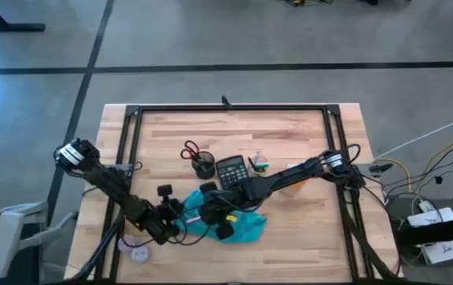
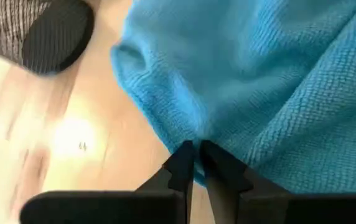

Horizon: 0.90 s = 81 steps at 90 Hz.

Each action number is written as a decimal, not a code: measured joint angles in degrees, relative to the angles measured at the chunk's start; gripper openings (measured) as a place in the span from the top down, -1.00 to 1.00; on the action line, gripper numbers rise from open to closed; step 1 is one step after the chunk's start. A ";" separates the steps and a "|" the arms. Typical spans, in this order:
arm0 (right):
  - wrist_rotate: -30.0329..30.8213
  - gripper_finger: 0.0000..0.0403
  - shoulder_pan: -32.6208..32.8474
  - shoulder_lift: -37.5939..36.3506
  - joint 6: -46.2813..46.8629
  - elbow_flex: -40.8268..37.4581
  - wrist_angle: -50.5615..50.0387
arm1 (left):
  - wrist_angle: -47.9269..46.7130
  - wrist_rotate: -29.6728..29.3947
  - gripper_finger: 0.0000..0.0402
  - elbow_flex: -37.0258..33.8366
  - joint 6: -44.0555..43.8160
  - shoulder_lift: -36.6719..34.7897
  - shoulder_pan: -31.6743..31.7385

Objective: Apply microfiber cloth
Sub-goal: Wipe the front and back of the cellphone with the blue microfiber cloth

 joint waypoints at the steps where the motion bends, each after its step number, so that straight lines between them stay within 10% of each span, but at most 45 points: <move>1: 0.02 0.98 -0.05 -0.44 0.66 0.00 -0.01 | 0.05 -0.02 0.90 -0.27 -0.53 -0.06 -0.06; 58: 16.78 0.98 -3.30 -8.94 18.79 -1.11 12.57 | 16.11 -1.41 0.90 -4.68 -3.65 1.10 -4.56; 81: -0.73 0.98 -6.02 -11.66 26.74 -0.97 8.08 | 21.56 -2.37 0.90 -6.25 -5.35 2.34 -7.66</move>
